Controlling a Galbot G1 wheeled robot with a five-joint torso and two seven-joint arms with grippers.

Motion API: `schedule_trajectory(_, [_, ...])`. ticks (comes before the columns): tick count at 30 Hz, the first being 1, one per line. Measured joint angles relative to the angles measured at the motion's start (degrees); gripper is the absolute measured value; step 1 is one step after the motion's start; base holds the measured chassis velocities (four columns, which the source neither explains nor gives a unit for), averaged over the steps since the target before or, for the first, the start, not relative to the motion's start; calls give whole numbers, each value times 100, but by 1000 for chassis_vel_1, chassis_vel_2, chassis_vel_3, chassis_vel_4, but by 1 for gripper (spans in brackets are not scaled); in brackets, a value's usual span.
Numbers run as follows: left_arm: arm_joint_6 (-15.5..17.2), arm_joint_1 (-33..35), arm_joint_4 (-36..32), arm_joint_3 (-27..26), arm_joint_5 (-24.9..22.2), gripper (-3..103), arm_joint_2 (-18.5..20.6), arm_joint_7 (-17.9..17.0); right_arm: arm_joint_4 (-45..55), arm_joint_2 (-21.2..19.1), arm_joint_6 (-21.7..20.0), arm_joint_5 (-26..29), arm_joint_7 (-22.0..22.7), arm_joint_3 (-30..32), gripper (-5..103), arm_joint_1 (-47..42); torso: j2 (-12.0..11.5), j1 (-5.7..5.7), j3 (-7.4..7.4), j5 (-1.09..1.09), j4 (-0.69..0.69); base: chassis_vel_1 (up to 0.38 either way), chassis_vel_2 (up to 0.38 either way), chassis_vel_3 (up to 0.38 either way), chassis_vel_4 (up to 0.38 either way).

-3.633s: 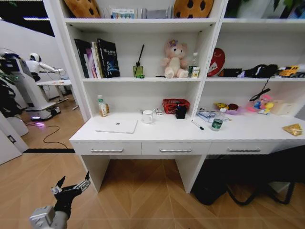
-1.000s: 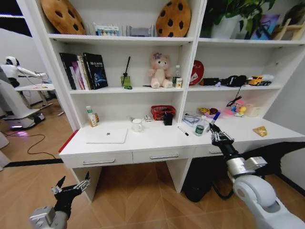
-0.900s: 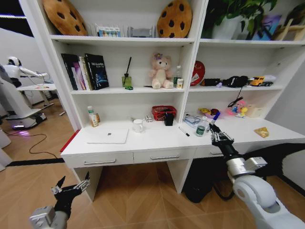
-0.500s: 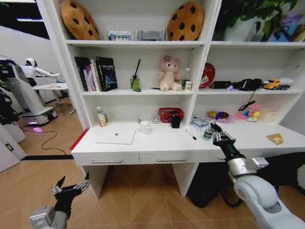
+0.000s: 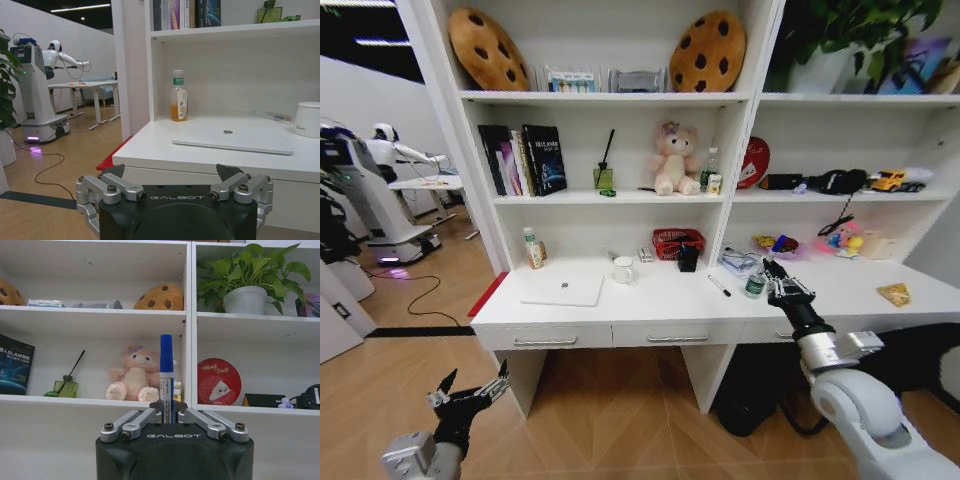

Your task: Organize the objects on the table.

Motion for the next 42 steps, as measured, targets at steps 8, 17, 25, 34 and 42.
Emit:
schedule_trajectory(8, [0,0,0,0,0,100,0,0,20,-9,0,-23,34,61,9,-26,220,95,124,0,0,0,0,0,0])
schedule_trajectory(17, [0,0,0,0,0,100,0,0,17,-17,16,-30,33,55,9,-13,501,222,279,0,0,0,0,0,0])
schedule_trajectory(25, [0,0,0,0,0,100,0,0,-22,1,41,-42,30,39,9,4,700,310,389,0,0,0,0,0,0])
schedule_trajectory(34, [0,0,0,0,0,100,0,0,-59,27,52,-67,18,12,9,28,998,447,549,0,0,0,0,0,0])
schedule_trajectory(42, [0,0,0,0,0,100,0,0,-75,88,65,-100,0,-42,9,26,1200,536,663,0,0,0,0,0,0])
